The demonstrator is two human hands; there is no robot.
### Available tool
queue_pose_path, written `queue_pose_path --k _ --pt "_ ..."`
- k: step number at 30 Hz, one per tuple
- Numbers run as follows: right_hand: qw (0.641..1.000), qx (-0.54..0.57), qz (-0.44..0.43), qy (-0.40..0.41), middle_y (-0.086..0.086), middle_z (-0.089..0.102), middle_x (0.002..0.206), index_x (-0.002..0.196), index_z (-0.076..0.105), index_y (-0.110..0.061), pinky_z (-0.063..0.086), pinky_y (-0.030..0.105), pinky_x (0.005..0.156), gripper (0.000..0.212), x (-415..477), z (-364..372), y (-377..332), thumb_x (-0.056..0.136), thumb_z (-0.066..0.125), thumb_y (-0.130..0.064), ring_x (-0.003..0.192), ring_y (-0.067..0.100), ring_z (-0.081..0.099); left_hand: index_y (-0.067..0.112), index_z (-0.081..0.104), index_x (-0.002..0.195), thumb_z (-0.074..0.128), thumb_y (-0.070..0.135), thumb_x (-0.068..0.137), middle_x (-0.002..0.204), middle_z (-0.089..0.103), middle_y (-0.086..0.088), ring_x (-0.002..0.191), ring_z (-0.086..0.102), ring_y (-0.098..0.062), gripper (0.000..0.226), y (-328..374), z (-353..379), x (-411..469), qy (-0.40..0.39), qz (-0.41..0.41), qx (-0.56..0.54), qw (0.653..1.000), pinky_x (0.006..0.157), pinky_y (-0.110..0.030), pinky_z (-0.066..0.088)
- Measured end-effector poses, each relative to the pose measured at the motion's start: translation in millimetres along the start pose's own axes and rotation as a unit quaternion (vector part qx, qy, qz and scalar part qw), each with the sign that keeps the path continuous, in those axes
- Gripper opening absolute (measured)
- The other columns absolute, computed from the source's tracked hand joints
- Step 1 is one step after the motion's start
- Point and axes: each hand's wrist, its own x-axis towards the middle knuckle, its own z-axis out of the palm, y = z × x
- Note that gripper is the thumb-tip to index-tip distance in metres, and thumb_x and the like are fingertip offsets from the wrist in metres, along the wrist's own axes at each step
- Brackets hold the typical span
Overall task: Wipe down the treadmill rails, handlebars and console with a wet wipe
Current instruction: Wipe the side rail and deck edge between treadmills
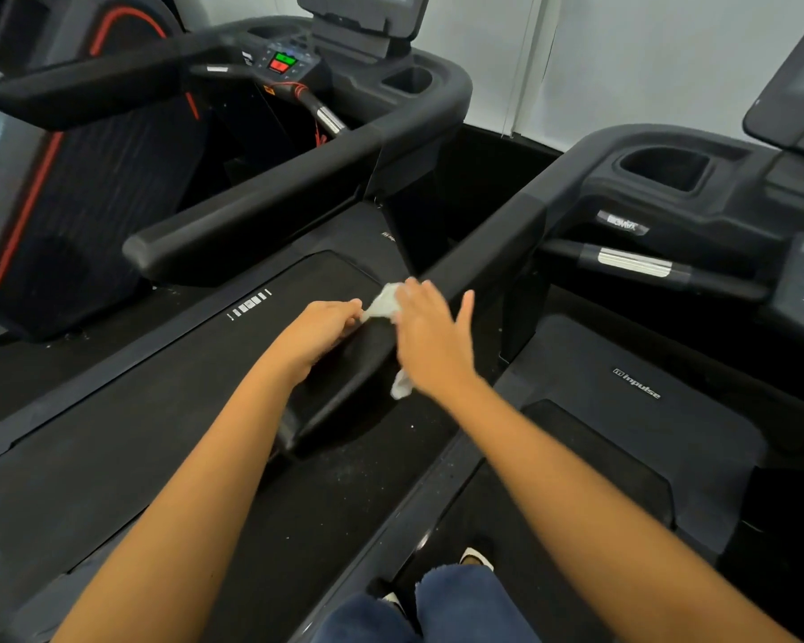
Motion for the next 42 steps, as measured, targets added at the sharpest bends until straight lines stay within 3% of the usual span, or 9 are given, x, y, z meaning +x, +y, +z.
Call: queue_pose_path --k 2,5,9,14,21,26,33,39,42 --pt "0.998 -0.012 0.052 -0.012 0.000 0.023 0.158 0.148 0.029 -0.016 0.002 0.060 0.115 0.046 19.9 -1.5 9.6 0.102 0.031 -0.025 0.147 0.017 0.013 0.020 0.069 0.106 0.050 0.043 0.093 0.112 0.067 0.000 0.107 0.062 -0.017 0.032 -1.6 -4.8 -4.5 0.015 -0.009 0.003 1.000 0.102 -0.037 0.044" --pt "0.997 -0.009 0.078 0.006 0.006 0.028 0.153 0.146 0.030 -0.009 0.017 0.057 0.115 0.049 13.7 6.3 -19.5 0.101 0.036 -0.027 0.144 0.023 0.019 0.022 0.067 0.111 0.045 0.040 0.098 0.116 0.064 0.002 0.108 0.060 -0.016 0.031 -3.4 -12.9 -9.9 0.038 0.004 0.002 0.999 0.097 -0.035 0.044" --pt "0.996 0.037 -0.072 0.026 0.007 0.041 0.142 0.142 0.034 -0.005 0.022 0.058 0.112 0.052 -59.3 17.1 -90.6 0.096 0.042 -0.028 0.140 0.025 0.027 0.019 0.067 0.112 0.044 0.035 0.099 0.117 0.065 -0.001 0.108 0.060 -0.017 0.030 7.8 -19.0 -17.2 0.075 0.050 -0.011 0.996 0.090 -0.032 0.044" --pt "0.970 0.044 -0.235 -0.043 0.002 0.028 0.155 0.148 0.026 -0.014 0.003 0.053 0.116 0.051 -89.1 13.6 -92.5 0.100 0.036 -0.026 0.147 0.020 0.015 0.022 0.064 0.117 0.043 0.036 0.100 0.118 0.063 0.004 0.112 0.056 -0.013 0.030 22.8 -11.3 -19.4 0.068 0.077 0.008 0.995 0.098 -0.034 0.044" --pt "0.997 0.030 -0.051 -0.050 -0.002 0.038 0.149 0.139 0.044 -0.019 -0.002 0.063 0.113 0.040 -15.5 -2.5 -48.7 0.100 0.038 -0.027 0.149 0.026 0.009 0.019 0.068 0.110 0.047 0.026 0.098 0.114 0.065 0.000 0.109 0.056 -0.017 0.025 25.4 5.6 -18.5 0.080 0.091 0.020 0.992 0.089 -0.031 0.043" --pt "0.973 -0.019 -0.228 -0.035 0.001 0.037 0.149 0.136 0.048 -0.024 0.003 0.073 0.108 0.042 -75.7 20.3 -100.7 0.094 0.049 -0.031 0.146 0.031 0.014 0.020 0.067 0.117 0.047 0.030 0.096 0.122 0.063 0.005 0.118 0.051 -0.015 0.031 27.2 3.5 -17.3 0.108 0.094 0.038 0.989 0.104 -0.036 0.040" --pt "0.900 -0.070 -0.430 0.024 0.006 0.021 0.157 0.141 0.044 -0.029 0.018 0.061 0.112 0.048 -97.7 51.7 -49.7 0.095 0.050 -0.021 0.147 0.030 0.012 0.025 0.067 0.115 0.047 0.033 0.096 0.122 0.062 0.007 0.119 0.050 -0.013 0.028 32.0 10.7 -11.7 0.098 0.101 0.040 0.989 0.103 -0.037 0.040" --pt "0.892 -0.050 -0.441 0.082 0.003 0.022 0.158 0.147 0.037 -0.029 0.013 0.058 0.115 0.050 -101.0 69.1 -34.7 0.098 0.042 -0.021 0.149 0.025 0.010 0.022 0.067 0.118 0.048 0.033 0.096 0.123 0.062 0.006 0.121 0.049 -0.013 0.030 27.7 14.9 -5.5 0.091 0.101 0.052 0.989 0.103 -0.034 0.038" --pt "0.930 -0.034 -0.356 0.080 0.005 0.028 0.157 0.145 0.037 -0.026 0.016 0.058 0.115 0.054 -90.7 59.5 -38.8 0.092 0.042 -0.021 0.148 0.026 0.015 0.023 0.069 0.112 0.050 0.032 0.095 0.118 0.065 0.005 0.118 0.052 -0.013 0.027 24.0 11.6 -2.1 0.099 0.097 0.042 0.989 0.099 -0.033 0.039"
